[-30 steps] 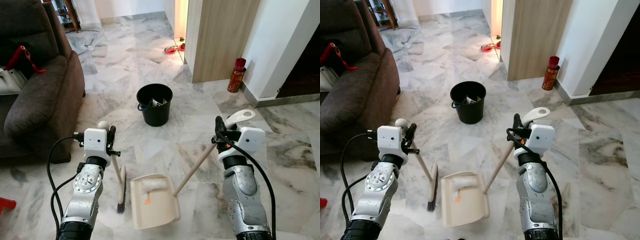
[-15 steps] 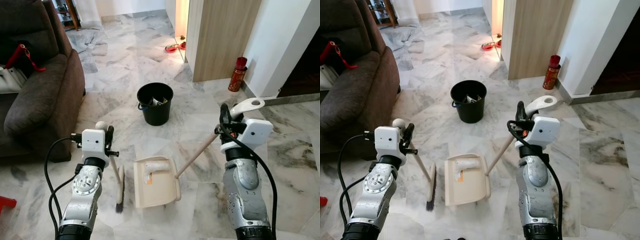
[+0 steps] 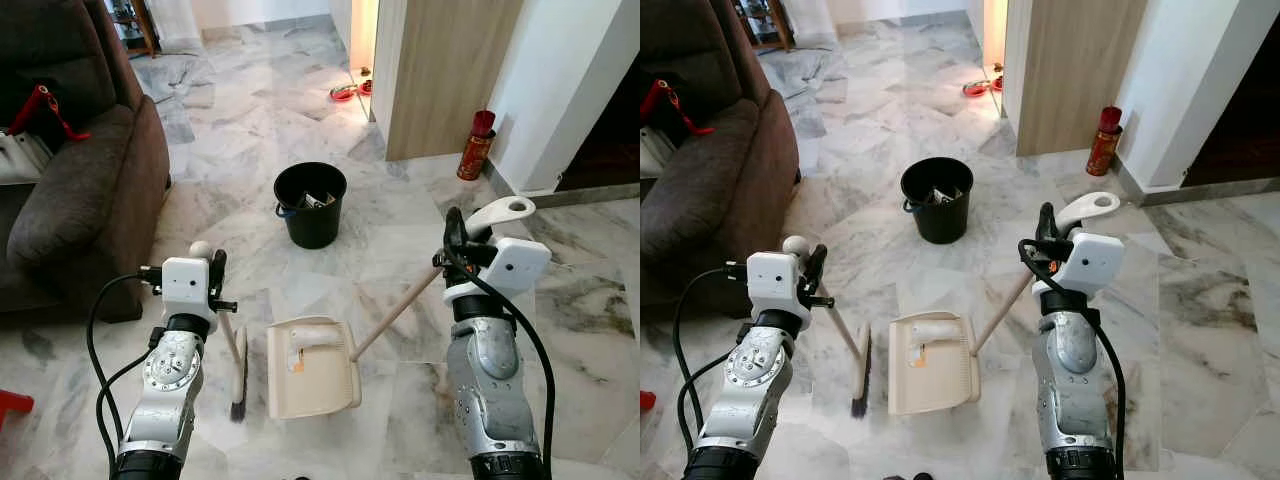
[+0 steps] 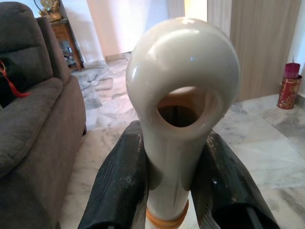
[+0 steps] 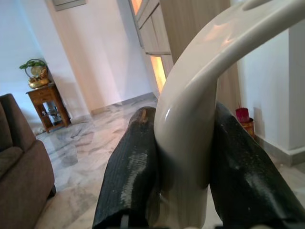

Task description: Sweep floor

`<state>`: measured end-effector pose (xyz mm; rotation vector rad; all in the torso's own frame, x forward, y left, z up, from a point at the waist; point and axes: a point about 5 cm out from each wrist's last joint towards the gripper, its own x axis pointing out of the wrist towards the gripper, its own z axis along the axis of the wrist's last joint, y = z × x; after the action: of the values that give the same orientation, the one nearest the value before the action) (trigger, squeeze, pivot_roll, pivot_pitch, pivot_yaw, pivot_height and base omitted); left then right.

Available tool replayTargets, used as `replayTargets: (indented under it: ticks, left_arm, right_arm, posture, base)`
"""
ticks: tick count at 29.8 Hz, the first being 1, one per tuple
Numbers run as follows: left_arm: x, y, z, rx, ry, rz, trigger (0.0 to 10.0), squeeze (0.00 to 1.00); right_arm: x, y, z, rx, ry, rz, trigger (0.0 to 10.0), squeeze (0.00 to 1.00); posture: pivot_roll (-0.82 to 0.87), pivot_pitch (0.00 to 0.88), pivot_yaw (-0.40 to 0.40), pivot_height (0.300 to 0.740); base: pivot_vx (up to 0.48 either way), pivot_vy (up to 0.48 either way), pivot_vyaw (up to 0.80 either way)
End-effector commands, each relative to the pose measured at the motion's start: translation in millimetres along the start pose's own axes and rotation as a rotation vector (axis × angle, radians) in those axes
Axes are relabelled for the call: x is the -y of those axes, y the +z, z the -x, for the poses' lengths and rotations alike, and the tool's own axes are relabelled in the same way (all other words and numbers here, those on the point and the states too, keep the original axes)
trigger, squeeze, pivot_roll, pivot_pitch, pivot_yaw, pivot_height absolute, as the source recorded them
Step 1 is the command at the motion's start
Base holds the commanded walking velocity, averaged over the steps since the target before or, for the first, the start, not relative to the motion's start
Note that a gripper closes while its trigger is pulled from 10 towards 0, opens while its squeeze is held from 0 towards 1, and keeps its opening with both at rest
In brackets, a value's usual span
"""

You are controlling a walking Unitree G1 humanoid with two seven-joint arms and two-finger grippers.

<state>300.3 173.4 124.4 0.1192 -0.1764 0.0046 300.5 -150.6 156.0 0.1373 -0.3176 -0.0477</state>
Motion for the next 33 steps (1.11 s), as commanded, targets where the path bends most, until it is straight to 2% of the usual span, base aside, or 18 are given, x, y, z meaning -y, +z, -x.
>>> replayTargets:
  ticks: [1,3,23,28,33]
  left_arm:
    - [-5.4,9.7,-0.9,0.047,0.014,-0.027,10.0,0.0]
    - [-4.6,10.1,-1.2,0.049,0.012,-0.026,10.0,0.0]
    - [-2.4,8.5,0.7,0.047,0.007,-0.024,10.0,0.0]
    - [-3.4,7.7,0.5,0.041,0.014,-0.028,10.0,0.0]
    - [-3.7,7.4,0.5,0.039,0.02,-0.028,10.0,0.0]
  right_arm:
    - [-8.1,18.8,-3.2,0.102,0.03,-0.01,10.0,0.0]
    - [-8.6,18.0,-2.8,0.097,0.031,-0.014,10.0,0.0]
    - [-7.4,12.9,-3.1,0.074,0.027,-0.03,10.0,0.0]
    - [-3.4,14.9,-4.3,0.08,0.009,-0.014,10.0,0.0]
    - [-1.2,26.5,-7.7,0.136,-0.014,-0.021,10.0,0.0]
  posture:
    - [0.0,0.09,0.086,0.74]
    - [0.0,0.09,0.086,0.74]
    - [0.01,0.057,0.076,0.74]
    - [0.01,0.064,0.071,0.74]
    - [0.01,0.065,0.069,0.74]
  base:
    - [0.0,0.0,0.78]
    - [0.0,0.0,0.76]
    - [0.278,0.0,0.0]
    - [0.36,0.0,0.0]
    - [0.383,0.0,0.0]
